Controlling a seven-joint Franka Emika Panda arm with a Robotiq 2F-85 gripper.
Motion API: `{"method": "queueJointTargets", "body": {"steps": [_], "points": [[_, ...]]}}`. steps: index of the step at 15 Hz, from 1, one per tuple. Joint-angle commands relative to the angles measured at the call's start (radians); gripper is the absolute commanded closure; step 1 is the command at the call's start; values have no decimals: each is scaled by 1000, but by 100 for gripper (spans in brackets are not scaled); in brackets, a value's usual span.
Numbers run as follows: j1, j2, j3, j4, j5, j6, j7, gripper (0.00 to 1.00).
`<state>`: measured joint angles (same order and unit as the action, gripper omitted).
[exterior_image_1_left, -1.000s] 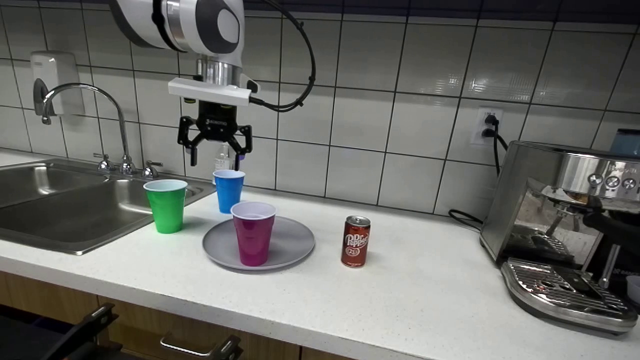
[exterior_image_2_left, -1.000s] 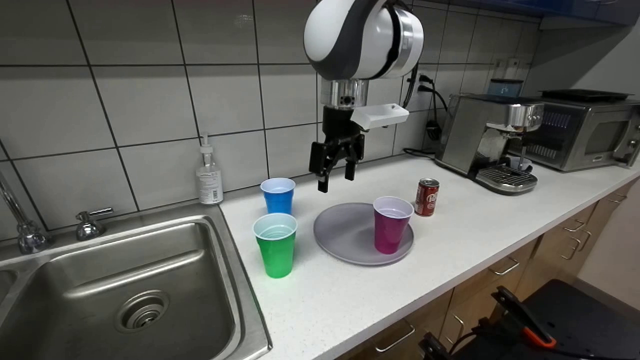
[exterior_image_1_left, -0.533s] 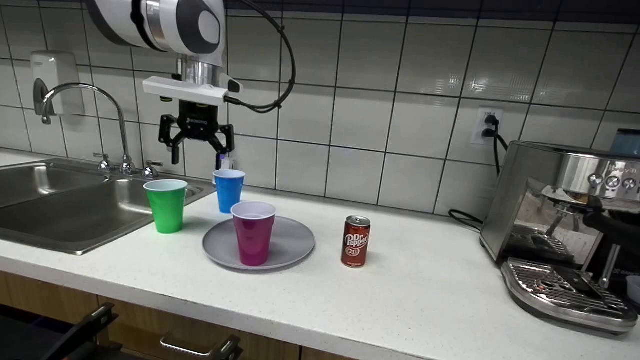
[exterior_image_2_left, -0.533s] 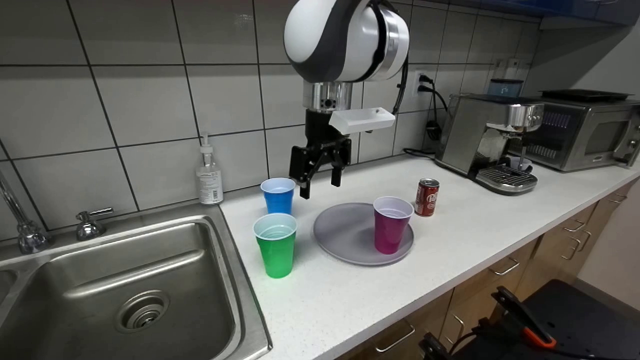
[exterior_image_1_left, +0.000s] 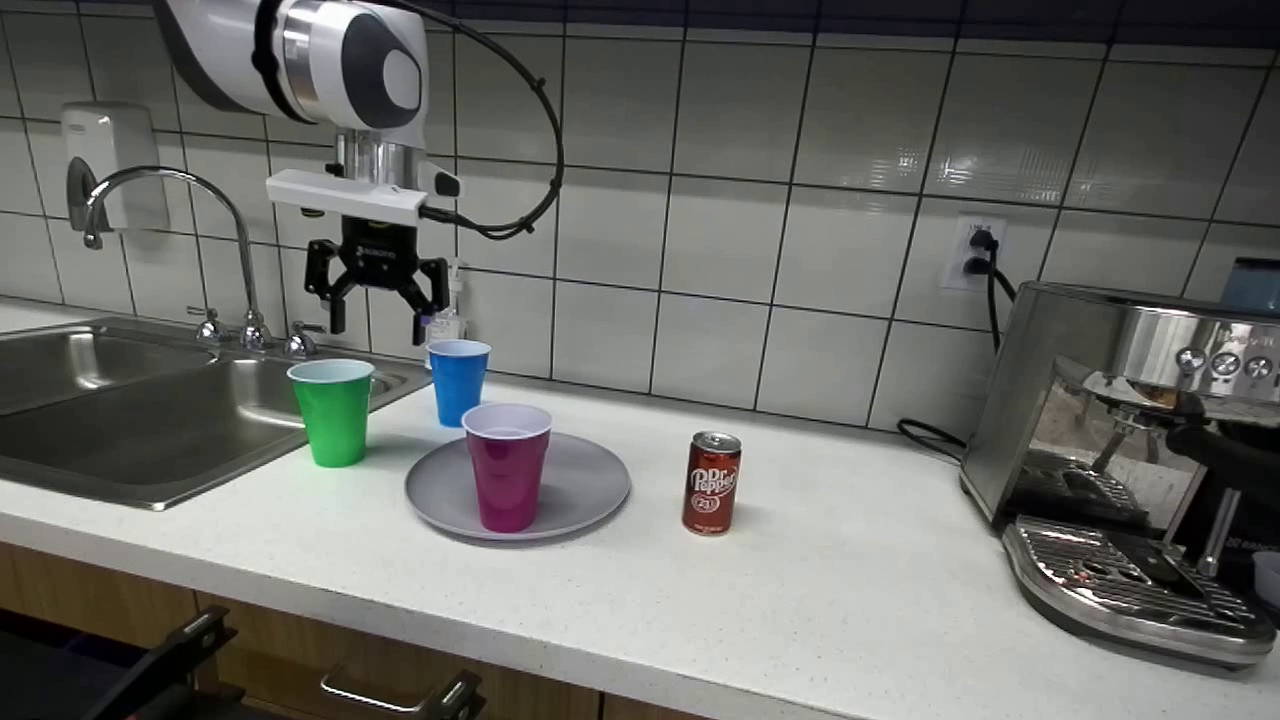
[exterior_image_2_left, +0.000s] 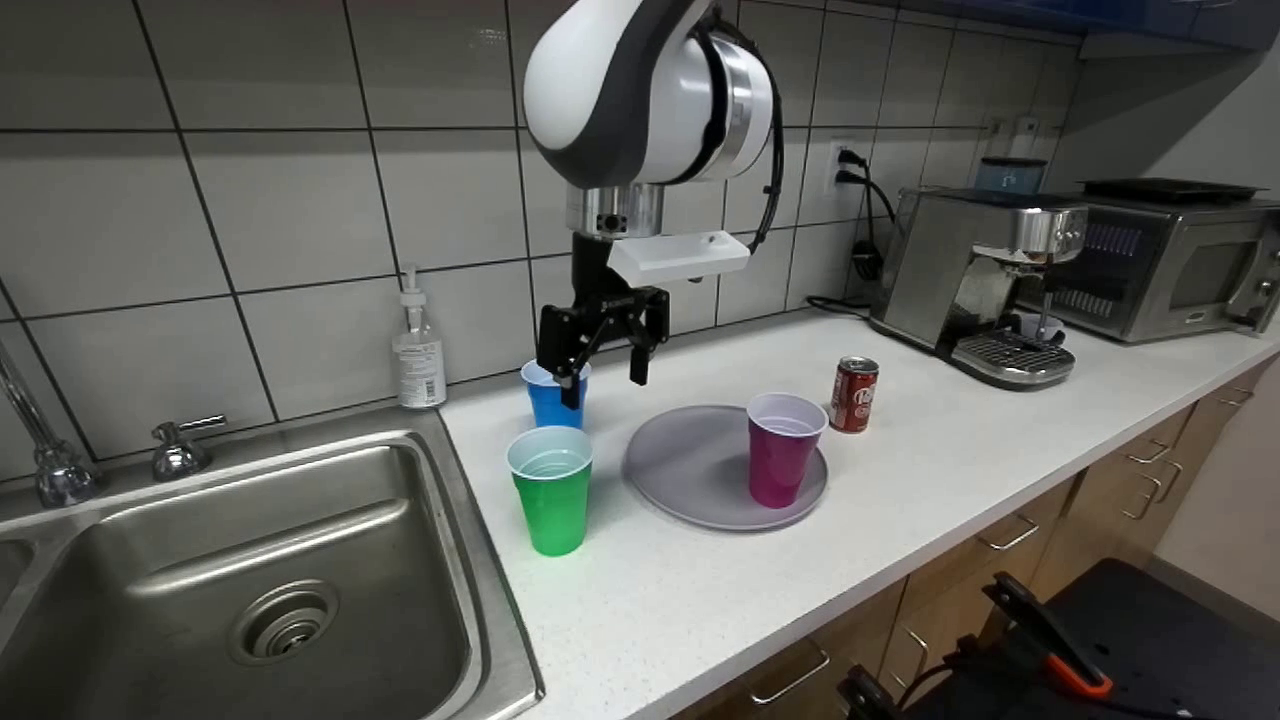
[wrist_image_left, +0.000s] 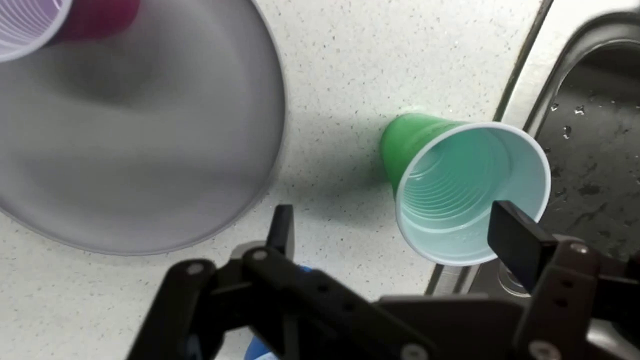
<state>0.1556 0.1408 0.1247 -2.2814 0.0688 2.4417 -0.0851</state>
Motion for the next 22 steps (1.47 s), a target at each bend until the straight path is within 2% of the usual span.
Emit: {"method": "queueJointTargets", "body": {"steps": [1,7,18,19,20,22], "points": [[11,90,0,97,-60,2,100,0],[32,187,-6,180,-109,-20,163,0],[40,235,-16,176,-117,-19,171,0],[40,233,-16,173,-118,-16,168,25],[43,229,-16,166,-126,-8,165,26],[42,222,-14,162,-133,-10,158,42]]}}
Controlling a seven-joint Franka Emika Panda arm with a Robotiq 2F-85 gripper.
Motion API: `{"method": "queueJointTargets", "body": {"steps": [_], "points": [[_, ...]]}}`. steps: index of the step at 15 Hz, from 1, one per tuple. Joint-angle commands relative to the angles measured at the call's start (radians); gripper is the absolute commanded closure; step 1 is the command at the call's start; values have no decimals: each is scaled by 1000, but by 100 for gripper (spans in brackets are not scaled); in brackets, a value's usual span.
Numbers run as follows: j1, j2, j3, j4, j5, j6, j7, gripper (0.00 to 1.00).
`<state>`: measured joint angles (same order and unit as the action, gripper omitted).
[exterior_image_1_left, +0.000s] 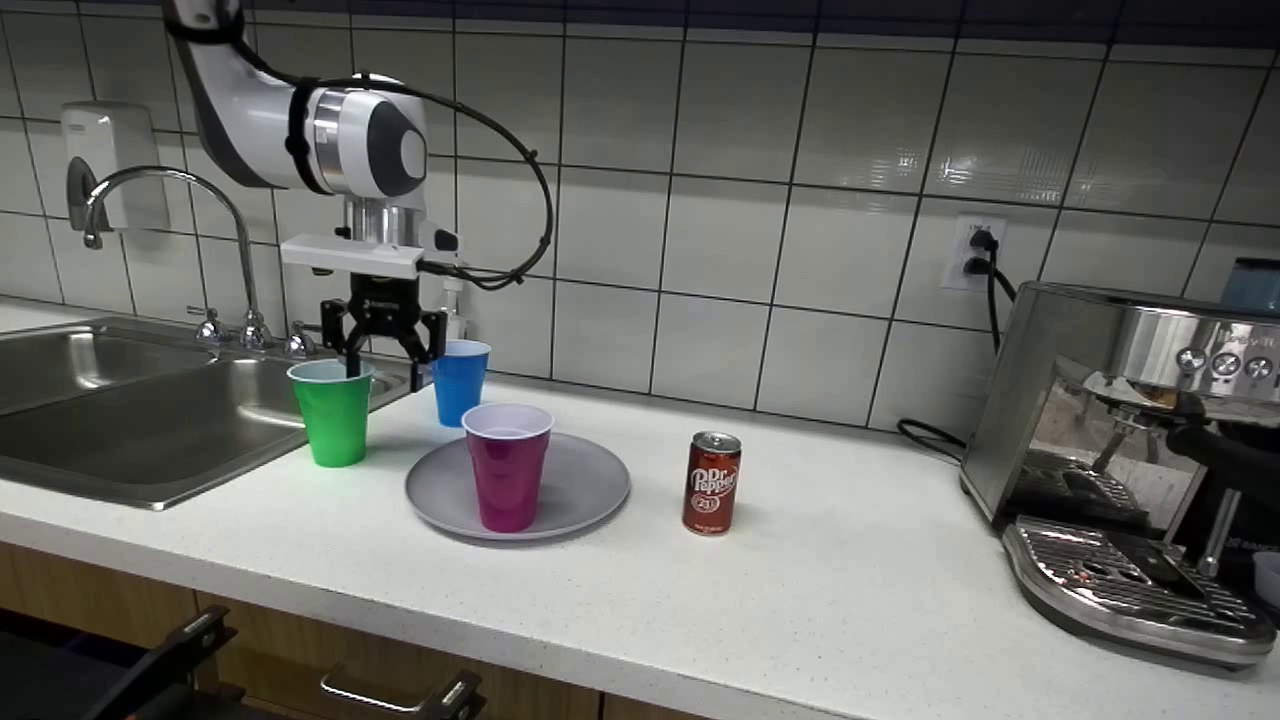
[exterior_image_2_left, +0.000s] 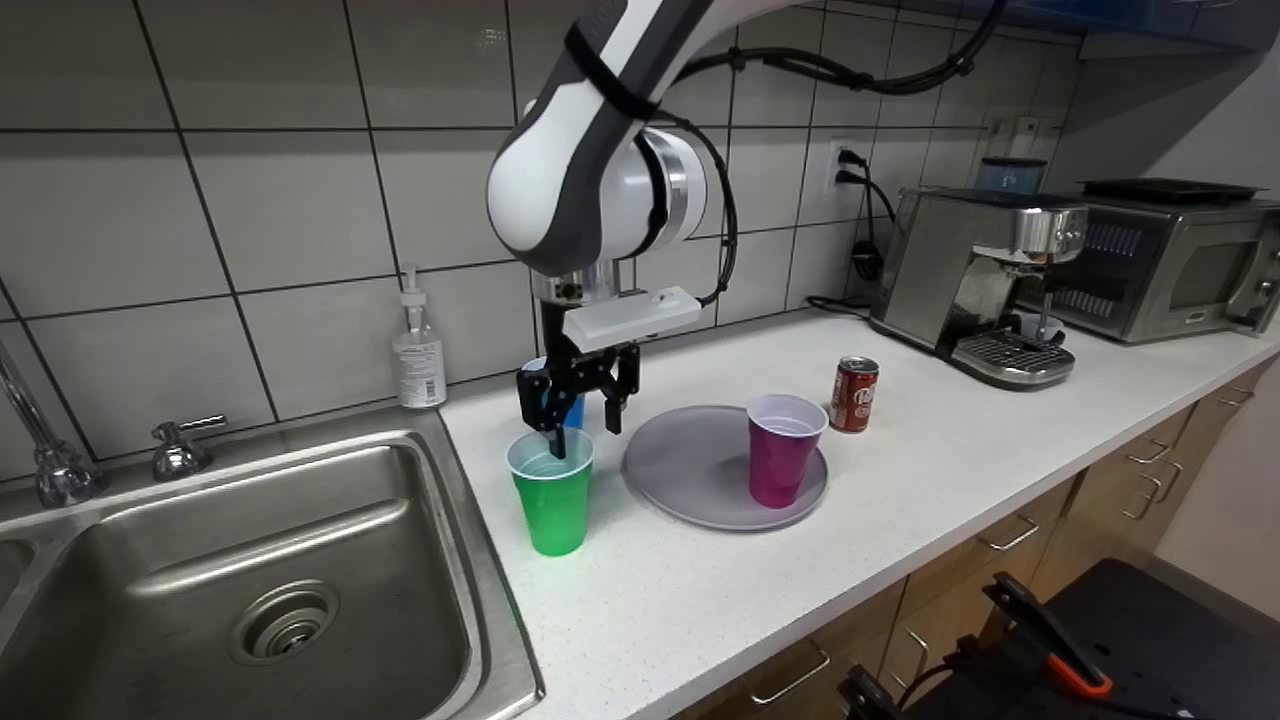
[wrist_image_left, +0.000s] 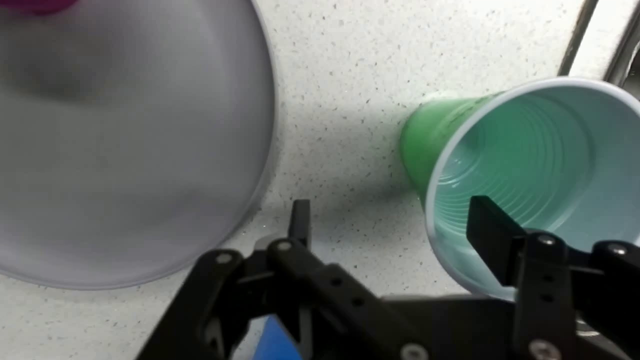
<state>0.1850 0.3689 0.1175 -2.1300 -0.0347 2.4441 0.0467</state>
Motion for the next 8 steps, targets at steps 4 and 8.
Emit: {"method": "queueJointTargets", "body": {"steps": [4,8], "points": [[13,-8,-6,5,-35,-6,27,73],[12,-16,-4,-4,-34,-3,22,100]]}}
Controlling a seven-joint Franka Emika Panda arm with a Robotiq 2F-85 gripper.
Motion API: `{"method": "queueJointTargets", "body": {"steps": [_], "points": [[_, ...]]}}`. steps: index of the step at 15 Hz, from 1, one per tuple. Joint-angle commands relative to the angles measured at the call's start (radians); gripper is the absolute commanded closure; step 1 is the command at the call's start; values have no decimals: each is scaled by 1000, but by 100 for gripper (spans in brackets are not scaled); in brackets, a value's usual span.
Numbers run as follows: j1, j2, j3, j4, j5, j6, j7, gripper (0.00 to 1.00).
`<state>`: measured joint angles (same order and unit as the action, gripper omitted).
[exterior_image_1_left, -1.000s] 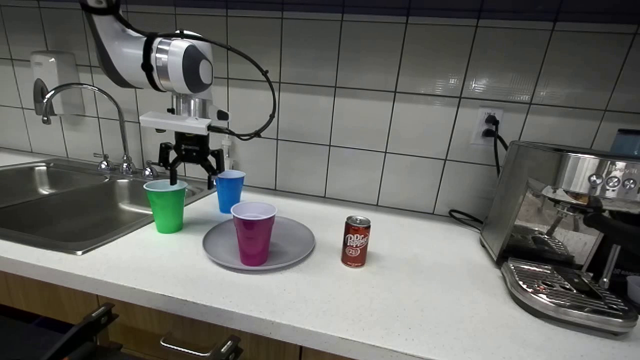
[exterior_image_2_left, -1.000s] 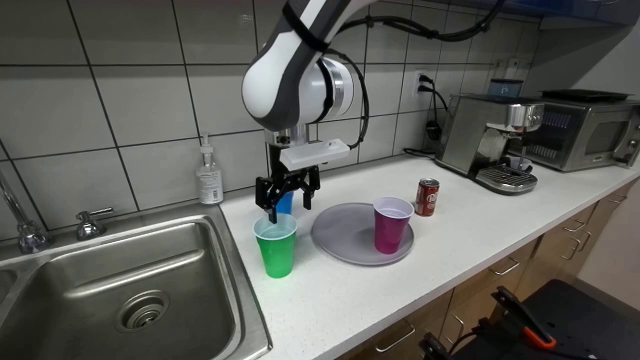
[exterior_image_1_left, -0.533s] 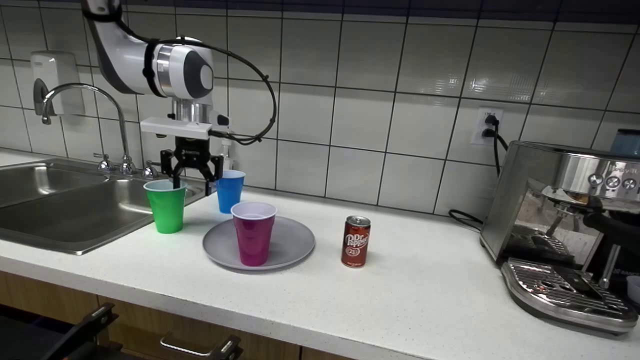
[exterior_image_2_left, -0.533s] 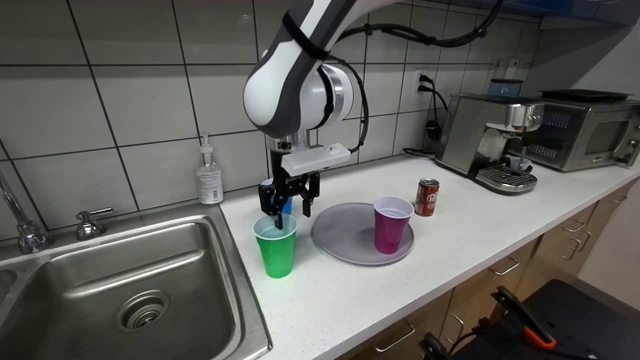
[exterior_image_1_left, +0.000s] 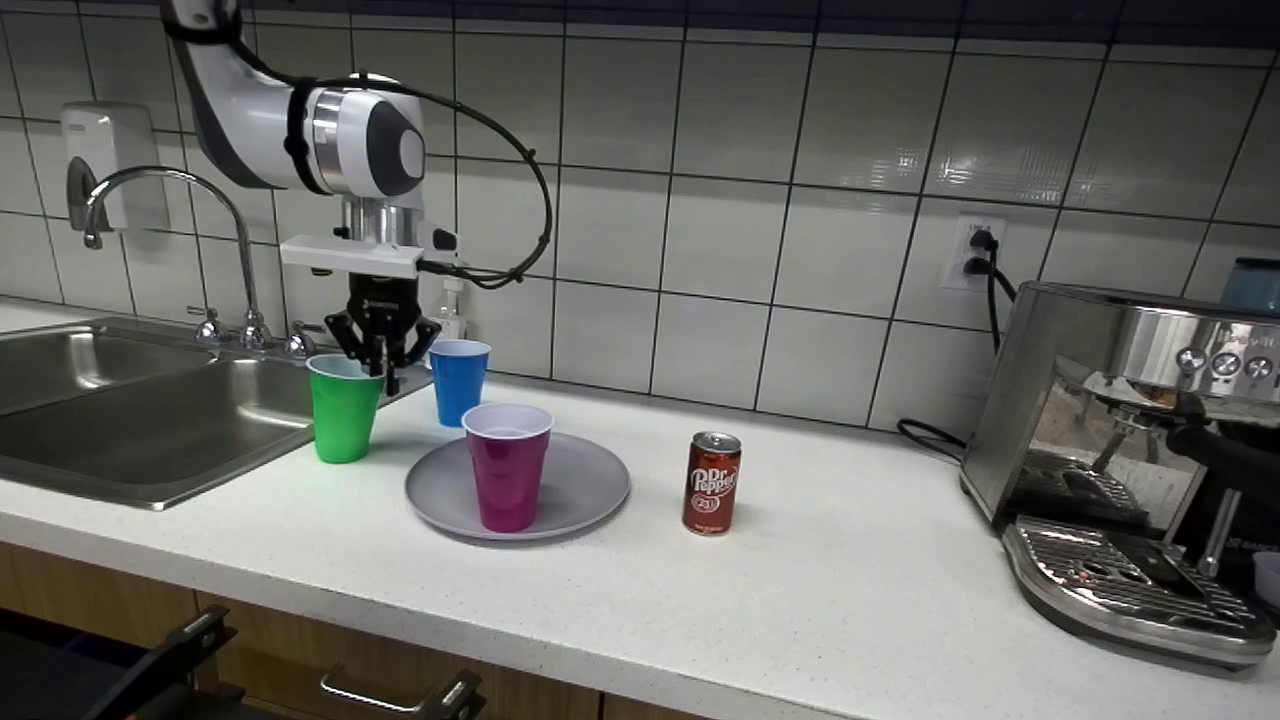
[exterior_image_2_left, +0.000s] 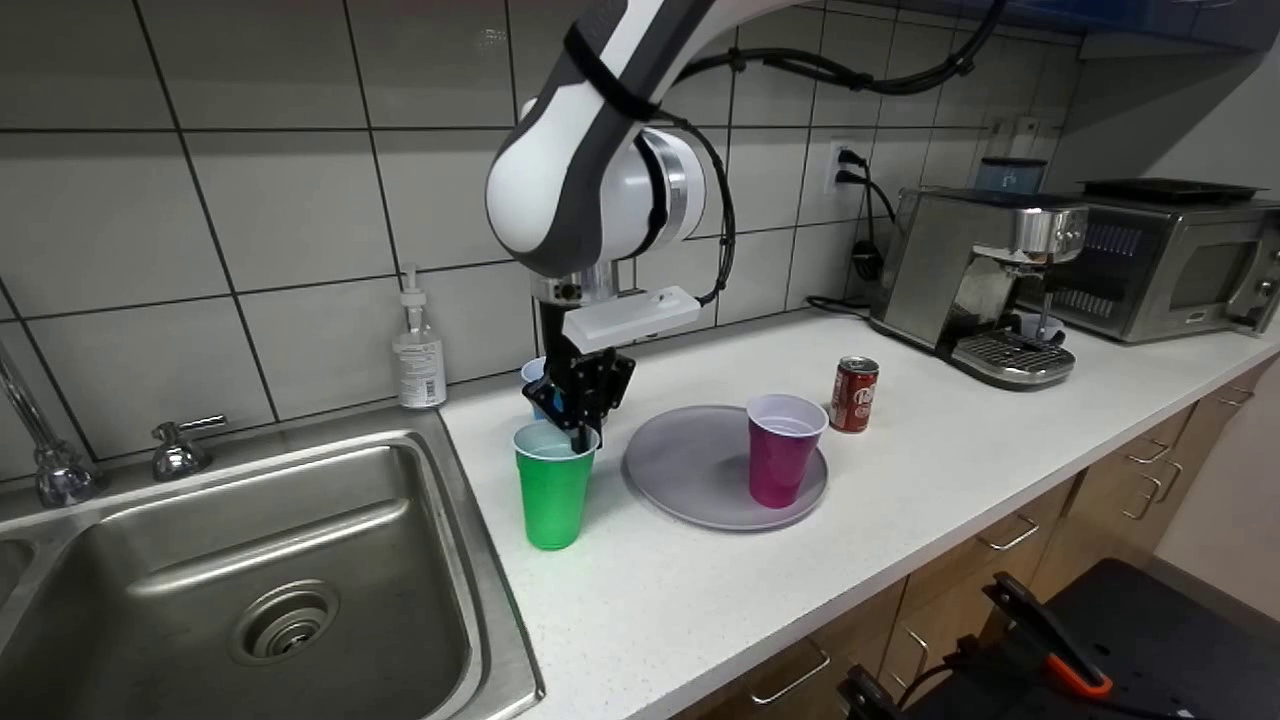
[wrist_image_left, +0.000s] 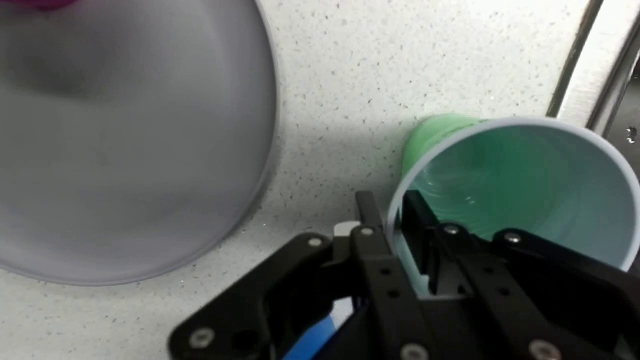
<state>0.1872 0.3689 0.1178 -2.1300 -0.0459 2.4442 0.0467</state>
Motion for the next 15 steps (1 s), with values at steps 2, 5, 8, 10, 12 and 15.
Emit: {"method": "queueJointTargets", "body": {"steps": [2,5,8,10,12,15], "points": [[9,-27,-1,-10,-20,1,19,100],[11,-44,3,-20,-17,4,14,99],[7,-70,7,-38,-10,9,3,99],[-2,-96,9,-53,3,12,-5,99],[-16,-132,9,-74,21,15,-14,99],[-48,-191,-3,-109,47,22,-26,99]]}}
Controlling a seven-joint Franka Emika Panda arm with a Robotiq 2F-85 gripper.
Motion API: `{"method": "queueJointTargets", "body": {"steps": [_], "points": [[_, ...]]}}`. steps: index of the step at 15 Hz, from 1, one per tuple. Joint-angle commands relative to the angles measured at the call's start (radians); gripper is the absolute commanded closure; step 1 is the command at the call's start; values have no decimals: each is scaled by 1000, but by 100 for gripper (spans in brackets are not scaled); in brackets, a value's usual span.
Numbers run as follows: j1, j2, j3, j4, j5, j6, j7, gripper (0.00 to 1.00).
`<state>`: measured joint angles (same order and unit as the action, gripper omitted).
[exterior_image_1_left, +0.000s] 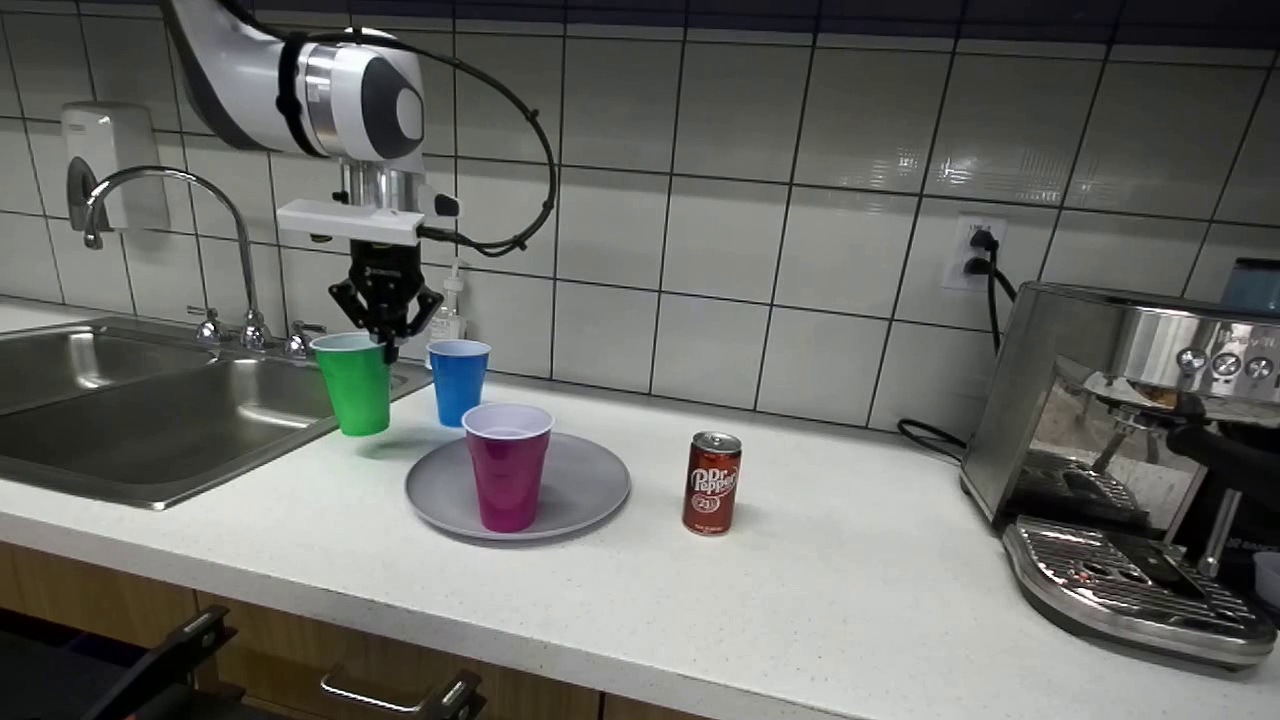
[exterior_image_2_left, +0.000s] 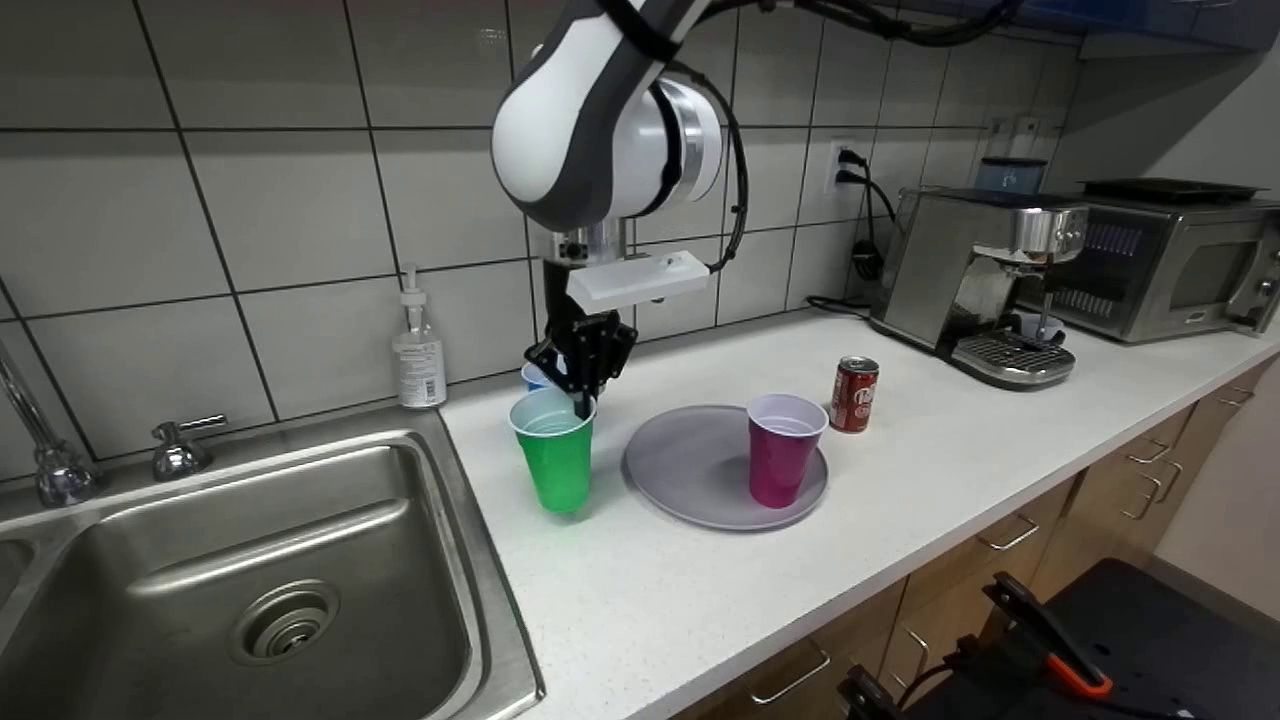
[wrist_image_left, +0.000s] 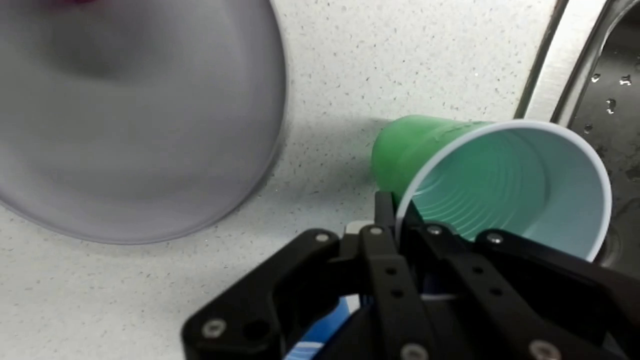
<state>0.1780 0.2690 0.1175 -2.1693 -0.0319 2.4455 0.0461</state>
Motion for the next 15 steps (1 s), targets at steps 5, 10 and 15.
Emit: {"method": "queueJointTargets", "body": {"steps": [5,10,15], "points": [[-103,-174,-39,-116,90,35,-54,99],[-160,-211,-85,-133,144,33,-109,99],[-204,-205,-127,-118,190,25,-163,99]]}}
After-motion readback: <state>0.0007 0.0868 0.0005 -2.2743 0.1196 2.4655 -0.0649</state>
